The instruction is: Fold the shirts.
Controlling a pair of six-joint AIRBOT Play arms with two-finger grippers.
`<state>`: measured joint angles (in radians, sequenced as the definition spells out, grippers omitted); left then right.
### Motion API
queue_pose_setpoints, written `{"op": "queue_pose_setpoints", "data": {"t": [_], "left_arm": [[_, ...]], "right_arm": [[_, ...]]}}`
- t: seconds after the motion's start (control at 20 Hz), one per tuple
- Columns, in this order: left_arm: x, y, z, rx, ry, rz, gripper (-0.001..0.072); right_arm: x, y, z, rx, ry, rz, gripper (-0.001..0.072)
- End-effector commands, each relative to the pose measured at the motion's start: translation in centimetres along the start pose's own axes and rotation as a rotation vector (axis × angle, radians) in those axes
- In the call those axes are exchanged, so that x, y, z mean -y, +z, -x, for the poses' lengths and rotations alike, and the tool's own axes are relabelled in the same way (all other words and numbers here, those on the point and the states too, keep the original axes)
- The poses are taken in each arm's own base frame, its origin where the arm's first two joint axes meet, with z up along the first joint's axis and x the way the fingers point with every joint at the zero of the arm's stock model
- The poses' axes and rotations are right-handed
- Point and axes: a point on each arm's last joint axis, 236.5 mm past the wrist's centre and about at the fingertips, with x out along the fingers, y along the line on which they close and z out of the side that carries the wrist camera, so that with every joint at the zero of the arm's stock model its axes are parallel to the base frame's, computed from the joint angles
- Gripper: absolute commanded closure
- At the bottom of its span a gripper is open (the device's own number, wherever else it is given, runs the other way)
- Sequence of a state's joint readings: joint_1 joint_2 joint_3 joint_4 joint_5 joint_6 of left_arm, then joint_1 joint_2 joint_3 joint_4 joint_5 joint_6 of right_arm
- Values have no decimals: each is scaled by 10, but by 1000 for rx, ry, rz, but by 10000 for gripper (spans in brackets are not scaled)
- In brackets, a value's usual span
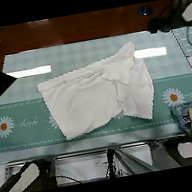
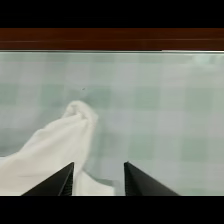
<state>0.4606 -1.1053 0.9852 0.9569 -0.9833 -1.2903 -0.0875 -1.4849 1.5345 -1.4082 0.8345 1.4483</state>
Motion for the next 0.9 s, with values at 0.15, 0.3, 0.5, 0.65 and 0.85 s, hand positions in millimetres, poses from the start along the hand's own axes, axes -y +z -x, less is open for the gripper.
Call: {"op": "queue_pose_setpoints", "data": {"t": [0.15,0.3,0.5,0.65,0.85], "left_arm": [[-29,-128,78,-564,67,220,64],[-15,-182,71,-683,27,182,12],[14,-243,54,-839,-112,175,12],[30,-262,33,-836,-152,155,12],[39,-283,10,-876,-124,84,12]], "right_arm": [[132,-92,66,-332,-235,-101,242],[129,-145,52,-431,-139,-203,242],[105,-191,37,-525,-43,-235,242],[96,-203,35,-551,-10,-246,243],[96,-202,35,-550,-8,-247,243]]}}
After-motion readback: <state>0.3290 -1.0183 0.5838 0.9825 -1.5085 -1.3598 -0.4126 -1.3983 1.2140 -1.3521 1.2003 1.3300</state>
